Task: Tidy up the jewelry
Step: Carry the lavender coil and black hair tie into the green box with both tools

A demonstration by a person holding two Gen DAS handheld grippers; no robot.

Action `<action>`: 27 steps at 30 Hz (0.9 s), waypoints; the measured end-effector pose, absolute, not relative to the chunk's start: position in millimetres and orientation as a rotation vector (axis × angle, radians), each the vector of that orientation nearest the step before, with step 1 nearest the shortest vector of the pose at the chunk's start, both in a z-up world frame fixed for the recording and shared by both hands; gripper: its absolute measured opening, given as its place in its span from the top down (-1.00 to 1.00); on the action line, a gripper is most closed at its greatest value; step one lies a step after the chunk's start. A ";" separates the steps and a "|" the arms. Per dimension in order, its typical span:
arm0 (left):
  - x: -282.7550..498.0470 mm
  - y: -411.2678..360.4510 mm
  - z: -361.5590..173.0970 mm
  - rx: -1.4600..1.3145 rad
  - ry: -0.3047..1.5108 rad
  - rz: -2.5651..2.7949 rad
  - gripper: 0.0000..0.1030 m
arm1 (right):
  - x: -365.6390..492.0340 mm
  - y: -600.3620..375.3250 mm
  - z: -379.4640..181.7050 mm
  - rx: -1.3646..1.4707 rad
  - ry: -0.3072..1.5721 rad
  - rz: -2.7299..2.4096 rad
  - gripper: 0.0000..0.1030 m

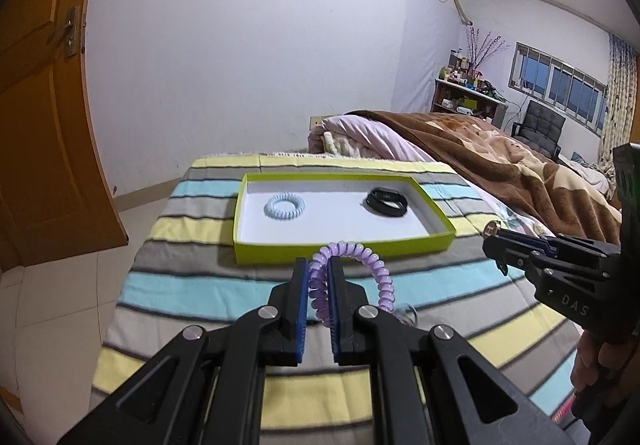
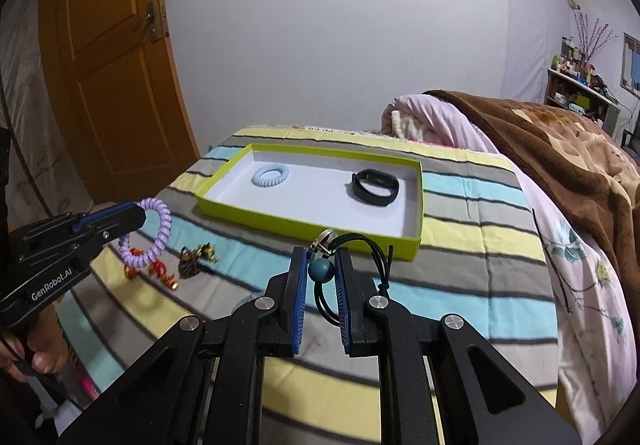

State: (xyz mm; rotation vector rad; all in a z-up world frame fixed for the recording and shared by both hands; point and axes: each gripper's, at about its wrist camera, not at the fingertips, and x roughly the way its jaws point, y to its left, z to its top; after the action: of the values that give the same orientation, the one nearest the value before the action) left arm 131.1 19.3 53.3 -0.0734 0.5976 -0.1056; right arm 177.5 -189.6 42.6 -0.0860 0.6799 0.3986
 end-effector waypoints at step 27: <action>284.1 44.1 0.4 -0.084 0.722 -0.044 0.81 | 324.8 -182.5 -21.2 -0.101 0.826 0.341 0.72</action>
State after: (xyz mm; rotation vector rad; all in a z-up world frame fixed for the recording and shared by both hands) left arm 284.1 44.1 0.4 -0.0839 0.7224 -0.0441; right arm 324.8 -182.5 -21.2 -0.1007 0.8260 0.3415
